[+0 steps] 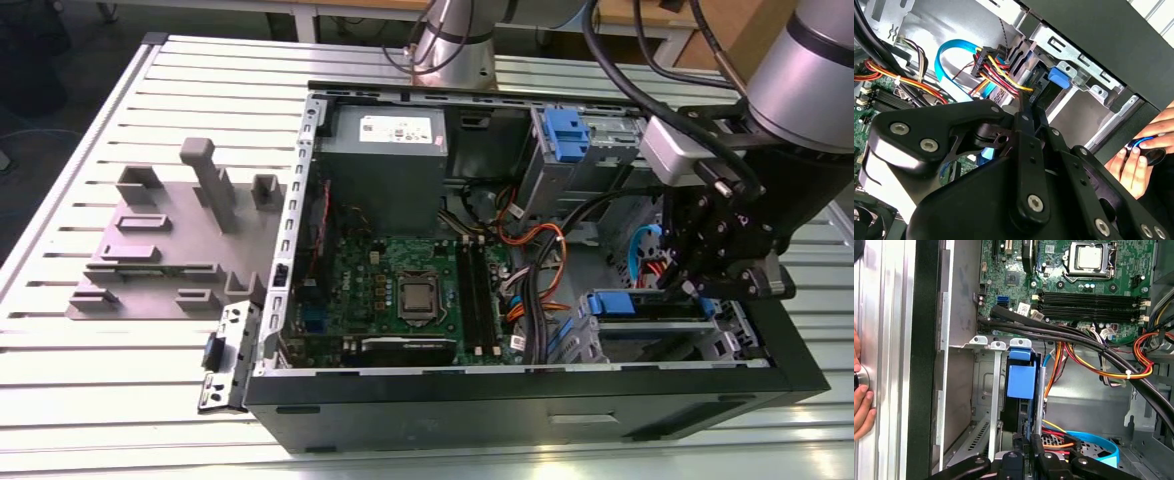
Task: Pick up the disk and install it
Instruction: 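Insert the first disk wire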
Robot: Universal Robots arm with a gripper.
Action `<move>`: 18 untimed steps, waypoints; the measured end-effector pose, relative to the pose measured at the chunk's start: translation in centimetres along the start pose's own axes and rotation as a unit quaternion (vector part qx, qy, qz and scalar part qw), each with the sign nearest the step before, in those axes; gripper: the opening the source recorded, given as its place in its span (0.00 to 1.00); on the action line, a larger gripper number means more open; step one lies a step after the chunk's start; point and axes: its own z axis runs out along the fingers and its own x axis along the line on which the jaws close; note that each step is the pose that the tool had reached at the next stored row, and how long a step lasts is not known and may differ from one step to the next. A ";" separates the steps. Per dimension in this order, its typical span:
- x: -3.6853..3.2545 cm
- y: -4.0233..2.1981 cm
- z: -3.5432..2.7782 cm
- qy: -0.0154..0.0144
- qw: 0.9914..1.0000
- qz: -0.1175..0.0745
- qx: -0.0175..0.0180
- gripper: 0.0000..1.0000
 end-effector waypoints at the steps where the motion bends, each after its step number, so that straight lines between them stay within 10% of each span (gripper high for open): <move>1: 0.00 0.00 -0.01 0.000 1.000 0.000 0.000 0.17; 13: 0.03 -0.01 -0.28 -0.001 1.000 0.000 0.000 0.17; 18: 0.20 0.00 -0.26 -0.006 1.000 0.000 0.000 0.17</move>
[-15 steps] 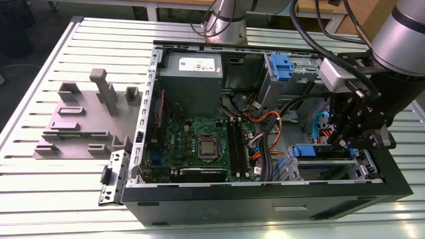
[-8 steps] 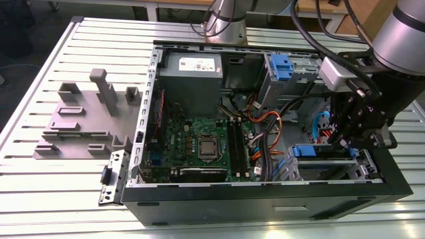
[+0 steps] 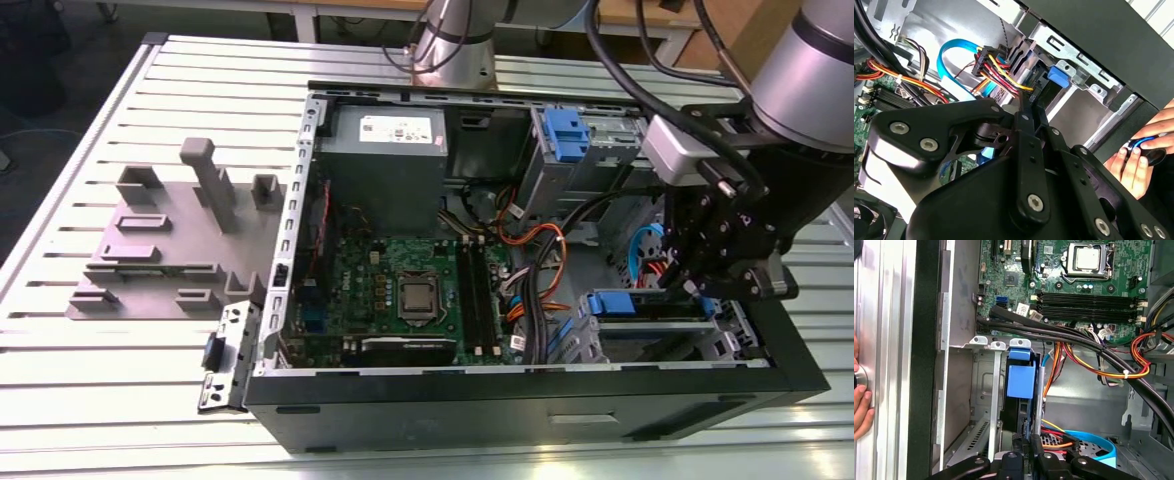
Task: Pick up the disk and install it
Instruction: 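Insert the first disk wire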
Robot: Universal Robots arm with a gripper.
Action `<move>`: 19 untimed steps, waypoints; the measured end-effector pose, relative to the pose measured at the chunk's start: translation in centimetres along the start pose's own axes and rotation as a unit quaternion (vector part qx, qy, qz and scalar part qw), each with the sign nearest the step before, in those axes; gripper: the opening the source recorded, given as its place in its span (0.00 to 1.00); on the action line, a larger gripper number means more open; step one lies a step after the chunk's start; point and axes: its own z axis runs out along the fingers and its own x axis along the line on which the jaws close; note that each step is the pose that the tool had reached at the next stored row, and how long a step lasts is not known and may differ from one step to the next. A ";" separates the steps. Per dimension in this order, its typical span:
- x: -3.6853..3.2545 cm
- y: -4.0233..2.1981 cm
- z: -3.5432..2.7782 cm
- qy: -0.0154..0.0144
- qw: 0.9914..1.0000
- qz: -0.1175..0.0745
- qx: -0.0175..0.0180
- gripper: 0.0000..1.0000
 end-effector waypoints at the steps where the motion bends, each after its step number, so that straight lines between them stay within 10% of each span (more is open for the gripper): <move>1: 0.02 0.00 0.00 -0.001 1.000 0.000 0.000 0.17; 19: 0.57 0.05 0.28 -0.015 1.000 0.007 0.000 0.17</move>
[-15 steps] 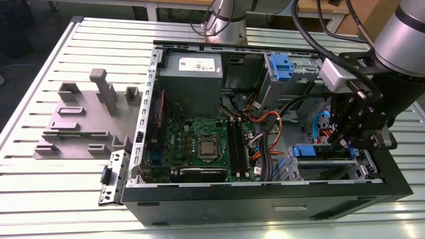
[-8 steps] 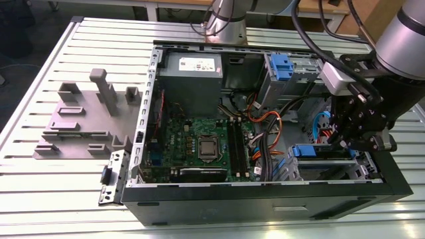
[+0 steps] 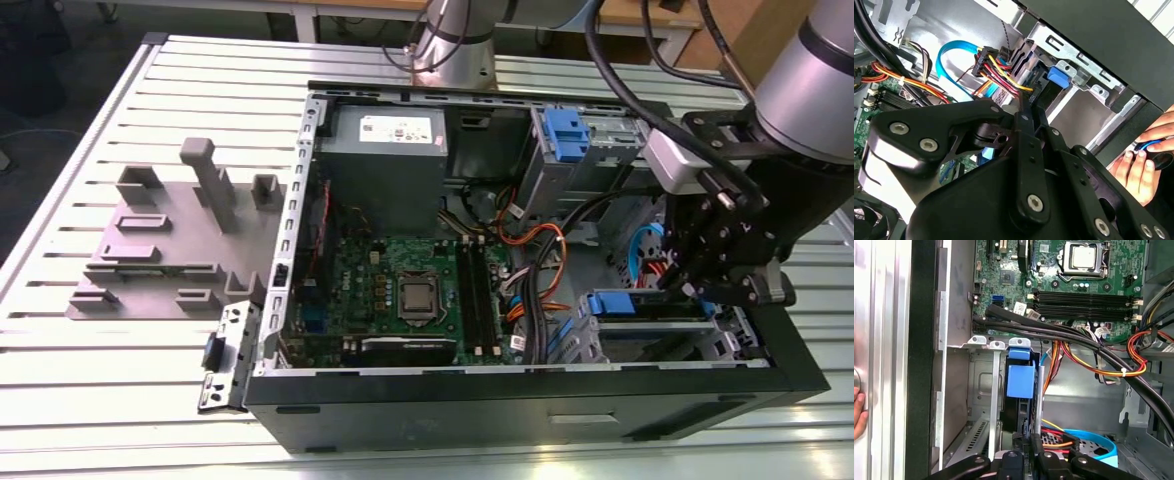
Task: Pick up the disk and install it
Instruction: 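Insert the first disk wire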
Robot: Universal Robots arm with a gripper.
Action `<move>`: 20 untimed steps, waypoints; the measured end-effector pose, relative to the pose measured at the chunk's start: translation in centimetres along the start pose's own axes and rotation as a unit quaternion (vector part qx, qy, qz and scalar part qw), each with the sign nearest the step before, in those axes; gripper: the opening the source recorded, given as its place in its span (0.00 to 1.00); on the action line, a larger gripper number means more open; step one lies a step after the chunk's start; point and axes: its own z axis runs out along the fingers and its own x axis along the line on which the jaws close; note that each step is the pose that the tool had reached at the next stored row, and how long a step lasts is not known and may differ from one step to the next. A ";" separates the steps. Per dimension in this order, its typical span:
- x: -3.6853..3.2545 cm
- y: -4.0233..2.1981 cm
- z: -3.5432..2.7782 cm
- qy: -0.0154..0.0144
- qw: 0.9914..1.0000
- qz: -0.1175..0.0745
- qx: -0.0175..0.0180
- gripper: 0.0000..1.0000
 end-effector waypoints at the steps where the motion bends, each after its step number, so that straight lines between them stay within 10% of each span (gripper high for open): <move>1: -0.01 0.00 0.07 -0.001 1.000 0.000 0.000 0.17; 20: 0.16 0.03 0.52 -0.004 1.000 0.001 0.000 0.17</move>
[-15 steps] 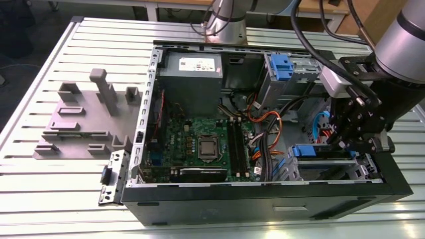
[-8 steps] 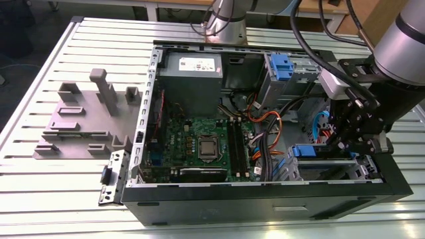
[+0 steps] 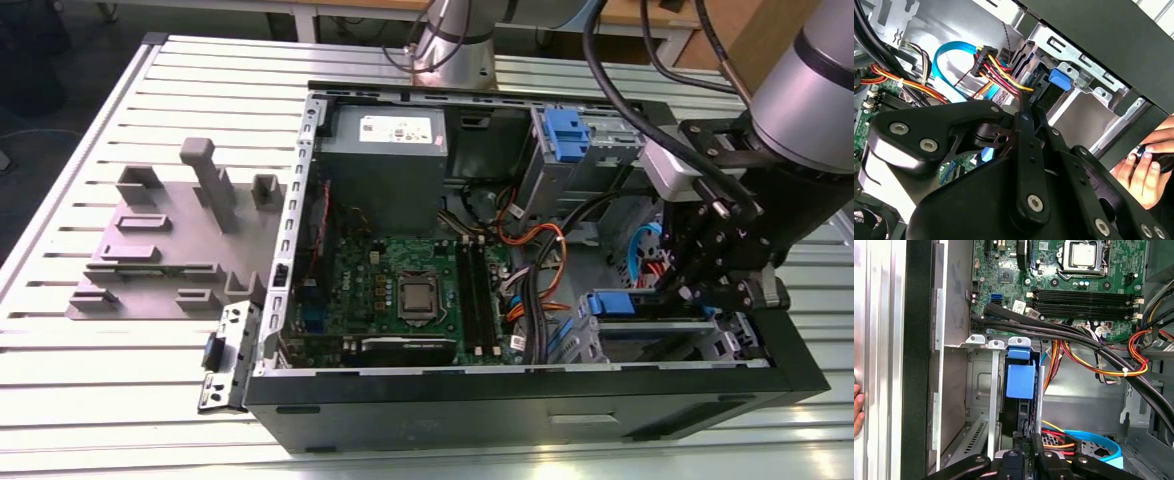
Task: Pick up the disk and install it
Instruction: 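Insert the first disk wire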
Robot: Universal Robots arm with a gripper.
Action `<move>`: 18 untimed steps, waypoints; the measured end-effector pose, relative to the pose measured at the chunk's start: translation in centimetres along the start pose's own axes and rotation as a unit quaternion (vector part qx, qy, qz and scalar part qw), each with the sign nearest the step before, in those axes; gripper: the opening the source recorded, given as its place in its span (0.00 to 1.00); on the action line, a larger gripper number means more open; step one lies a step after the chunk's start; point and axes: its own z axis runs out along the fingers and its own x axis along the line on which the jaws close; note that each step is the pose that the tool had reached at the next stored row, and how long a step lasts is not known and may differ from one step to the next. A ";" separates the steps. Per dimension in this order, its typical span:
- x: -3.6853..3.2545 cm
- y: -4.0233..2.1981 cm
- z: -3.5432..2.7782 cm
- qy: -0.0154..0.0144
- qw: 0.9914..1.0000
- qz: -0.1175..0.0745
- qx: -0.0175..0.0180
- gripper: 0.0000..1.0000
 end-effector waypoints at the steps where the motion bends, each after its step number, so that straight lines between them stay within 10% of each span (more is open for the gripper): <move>1: -0.01 0.01 0.07 -0.001 1.000 0.000 0.000 0.17; 18: 0.05 -0.06 -1.34 -0.001 1.000 0.000 0.000 0.23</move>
